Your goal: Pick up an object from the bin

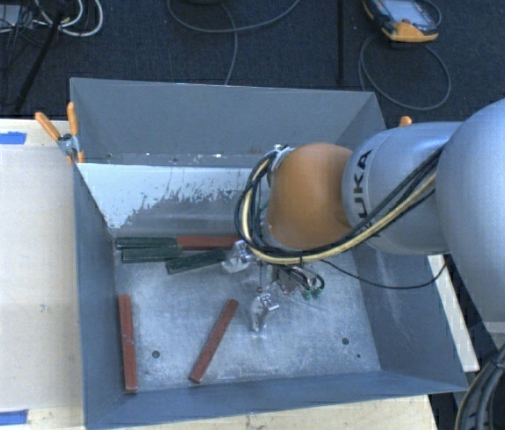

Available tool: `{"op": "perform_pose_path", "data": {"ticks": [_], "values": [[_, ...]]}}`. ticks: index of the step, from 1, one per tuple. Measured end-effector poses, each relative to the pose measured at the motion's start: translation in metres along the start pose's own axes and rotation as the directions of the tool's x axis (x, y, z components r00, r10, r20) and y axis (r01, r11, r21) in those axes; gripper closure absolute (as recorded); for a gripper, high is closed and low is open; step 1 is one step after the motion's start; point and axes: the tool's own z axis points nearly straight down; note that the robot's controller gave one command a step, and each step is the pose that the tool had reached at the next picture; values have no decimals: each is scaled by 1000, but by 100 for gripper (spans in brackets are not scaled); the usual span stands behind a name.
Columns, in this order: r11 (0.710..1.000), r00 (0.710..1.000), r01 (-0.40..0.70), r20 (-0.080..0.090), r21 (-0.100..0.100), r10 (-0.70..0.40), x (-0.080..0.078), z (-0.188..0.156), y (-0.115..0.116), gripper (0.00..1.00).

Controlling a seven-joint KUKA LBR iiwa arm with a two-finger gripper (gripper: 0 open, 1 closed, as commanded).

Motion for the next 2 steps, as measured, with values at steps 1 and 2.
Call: {"op": "perform_pose_path", "data": {"ticks": [1, 2], "values": [[1000, 1000, 0, 0, 0, 0, 0, 0, 0, 0], [981, 981, 193, 6, 1, -193, 39, -1, 63, 100]]}}
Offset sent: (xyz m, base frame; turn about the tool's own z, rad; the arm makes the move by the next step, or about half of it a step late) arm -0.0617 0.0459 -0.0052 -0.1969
